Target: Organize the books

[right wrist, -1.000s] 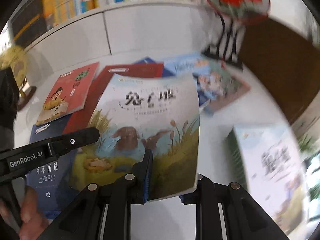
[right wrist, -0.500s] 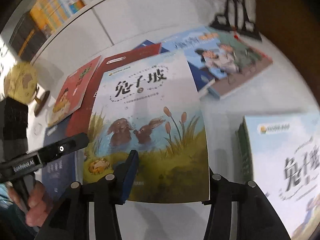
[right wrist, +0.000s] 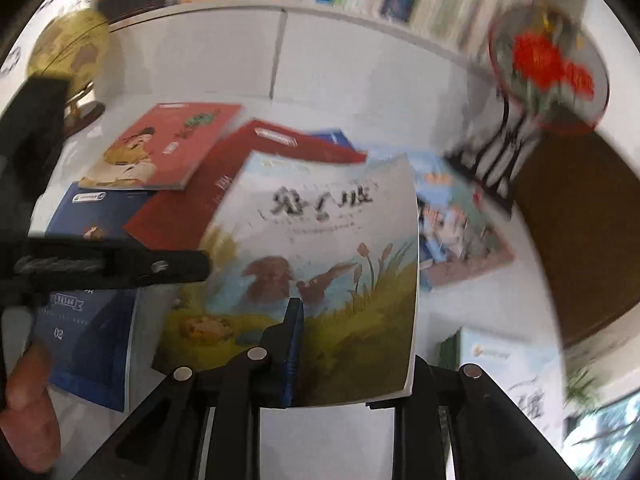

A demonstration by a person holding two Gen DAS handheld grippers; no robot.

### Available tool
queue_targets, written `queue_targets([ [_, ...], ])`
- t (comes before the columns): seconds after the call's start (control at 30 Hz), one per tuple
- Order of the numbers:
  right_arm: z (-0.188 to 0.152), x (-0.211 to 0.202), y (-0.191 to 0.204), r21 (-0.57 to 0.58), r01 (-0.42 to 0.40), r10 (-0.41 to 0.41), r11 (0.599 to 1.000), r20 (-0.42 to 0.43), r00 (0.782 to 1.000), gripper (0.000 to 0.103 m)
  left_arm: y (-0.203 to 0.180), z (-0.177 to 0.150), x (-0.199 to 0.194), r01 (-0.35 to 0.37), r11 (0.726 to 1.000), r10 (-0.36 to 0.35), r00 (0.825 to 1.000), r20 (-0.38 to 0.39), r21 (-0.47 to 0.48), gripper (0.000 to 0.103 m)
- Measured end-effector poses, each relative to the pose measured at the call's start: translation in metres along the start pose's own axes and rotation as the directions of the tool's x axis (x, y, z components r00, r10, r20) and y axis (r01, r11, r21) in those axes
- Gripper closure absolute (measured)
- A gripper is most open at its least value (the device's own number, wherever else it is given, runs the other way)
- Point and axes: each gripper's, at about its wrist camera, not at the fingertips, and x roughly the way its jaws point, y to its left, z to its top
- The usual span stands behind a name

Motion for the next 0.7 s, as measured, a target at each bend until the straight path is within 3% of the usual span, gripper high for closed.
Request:
queue_targets([
  [0.1,0.008,0.006,-0.033,0.167,-0.146,0.159,0.975,-0.067,0.985,0.083,0.008,-0.013,-0.006,-0.008,0.998,0.006,1.0,-0.029,-0.055,0.078],
  [0.3,0.012,0.017,-0.043,0.222,-0.206,0.24,0.953,-0.141,0.961,0.083,0.005,-0.01,0.0,-0.006,0.997,0.003,1.0,-0.029,-0.079,0.078],
  [0.43,0.01,0.022,-0.05,0.31,-0.306,0.365,0.9,-0.153,0.918,0.084,0.001,-0.006,0.005,0.012,0.996,-0.012,1.0,0.004,-0.09,0.072],
  [0.5,0.012,0.022,-0.052,0.323,-0.319,0.382,0.891,-0.152,0.912,0.085,0.004,-0.004,0.006,0.035,0.993,-0.034,0.999,0.014,-0.111,0.072],
  [0.63,0.016,0.024,-0.046,0.27,-0.279,0.329,0.922,-0.16,0.931,0.085,0.014,0.002,-0.003,0.208,0.961,-0.198,0.977,0.075,-0.18,0.072],
  [0.7,0.019,0.028,-0.04,0.259,-0.307,0.353,0.916,-0.152,0.923,0.085,0.008,0.007,-0.015,0.209,0.967,-0.194,0.975,0.111,-0.144,0.072],
])
